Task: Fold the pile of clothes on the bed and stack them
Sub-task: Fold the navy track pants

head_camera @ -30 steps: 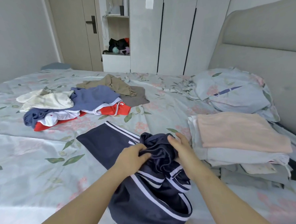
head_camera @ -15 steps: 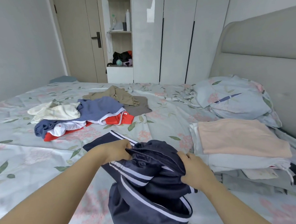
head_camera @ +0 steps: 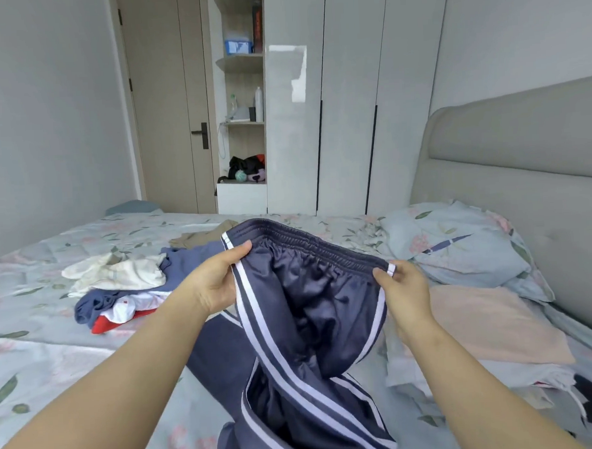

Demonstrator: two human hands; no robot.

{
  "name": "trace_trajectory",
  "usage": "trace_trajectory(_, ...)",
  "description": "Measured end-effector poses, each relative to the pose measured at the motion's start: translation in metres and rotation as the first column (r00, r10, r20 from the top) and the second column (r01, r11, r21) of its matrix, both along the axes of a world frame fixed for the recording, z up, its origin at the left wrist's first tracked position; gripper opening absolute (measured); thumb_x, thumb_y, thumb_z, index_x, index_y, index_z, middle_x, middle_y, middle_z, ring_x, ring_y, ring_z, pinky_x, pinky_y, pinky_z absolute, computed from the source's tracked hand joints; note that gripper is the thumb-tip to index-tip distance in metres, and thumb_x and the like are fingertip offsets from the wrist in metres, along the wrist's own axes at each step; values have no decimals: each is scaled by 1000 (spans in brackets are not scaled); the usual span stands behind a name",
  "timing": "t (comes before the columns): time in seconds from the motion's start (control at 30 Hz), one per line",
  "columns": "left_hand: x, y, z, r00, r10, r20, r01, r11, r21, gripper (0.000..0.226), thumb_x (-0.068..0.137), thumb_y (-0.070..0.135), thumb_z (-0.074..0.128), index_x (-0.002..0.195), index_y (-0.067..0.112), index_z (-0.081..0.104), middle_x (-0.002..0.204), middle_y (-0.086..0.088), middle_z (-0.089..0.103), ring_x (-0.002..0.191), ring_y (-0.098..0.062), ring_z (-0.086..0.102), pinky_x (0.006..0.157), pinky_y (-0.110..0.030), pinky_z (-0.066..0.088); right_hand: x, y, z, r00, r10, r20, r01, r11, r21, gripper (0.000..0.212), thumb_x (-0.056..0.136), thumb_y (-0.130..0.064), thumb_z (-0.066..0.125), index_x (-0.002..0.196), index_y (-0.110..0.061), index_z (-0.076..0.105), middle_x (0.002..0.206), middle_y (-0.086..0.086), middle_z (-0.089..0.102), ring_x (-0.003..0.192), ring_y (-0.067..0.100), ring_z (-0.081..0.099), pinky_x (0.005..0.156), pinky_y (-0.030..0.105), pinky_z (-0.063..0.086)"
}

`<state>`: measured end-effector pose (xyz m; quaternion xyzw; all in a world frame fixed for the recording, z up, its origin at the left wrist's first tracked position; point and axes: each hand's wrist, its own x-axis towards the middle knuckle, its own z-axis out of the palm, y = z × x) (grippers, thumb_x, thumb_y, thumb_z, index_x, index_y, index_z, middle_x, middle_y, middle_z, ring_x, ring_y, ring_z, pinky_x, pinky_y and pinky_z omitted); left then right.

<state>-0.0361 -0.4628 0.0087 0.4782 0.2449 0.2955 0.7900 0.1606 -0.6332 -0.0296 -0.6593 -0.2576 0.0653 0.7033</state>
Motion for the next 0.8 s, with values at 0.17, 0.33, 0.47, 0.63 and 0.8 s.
trace_trajectory(0.17,-3,-3,18,996,47,70,-46,999,-9,28,97,26,49,114,6,60,94,-14,72,75,-25,72,59,-36,59,-2,9,16,999,4,37,-6,999,51,7,98,-21,47,96,-25,41,88,2,49,76,17,46,71,31,39)
trace_trajectory(0.33,6,-24,54,961,39,274,4,988,-155,41,100,34,40,105,-2,60,106,-13,66,88,-32,66,84,-45,46,-17,20,71,864,360,-351,-220,898,381,40,89,-18,65,123,-20,44,109,12,61,94,27,64,82,41,54)
trace_trajectory(0.47,13,-44,79,927,11,374,58,984,-171,49,101,38,38,97,-7,58,105,-15,63,104,-30,56,81,-48,42,-46,21,87,741,589,-322,-480,801,358,21,89,-1,58,110,0,62,95,17,71,80,27,70,72,36,59)
trace_trajectory(0.63,10,-47,92,938,35,345,13,990,-137,47,100,39,41,107,-3,59,106,-19,66,90,-32,62,71,-42,47,-53,23,70,802,479,-357,-410,876,253,29,98,-25,50,124,-12,55,111,14,68,95,28,68,81,42,56)
trace_trajectory(0.8,8,-37,111,957,97,272,-65,990,-128,49,100,41,42,128,3,55,114,-16,65,95,-30,64,73,-43,51,-42,17,122,832,461,-309,-328,857,397,28,100,-34,43,120,-18,54,107,5,68,92,23,68,78,41,57)
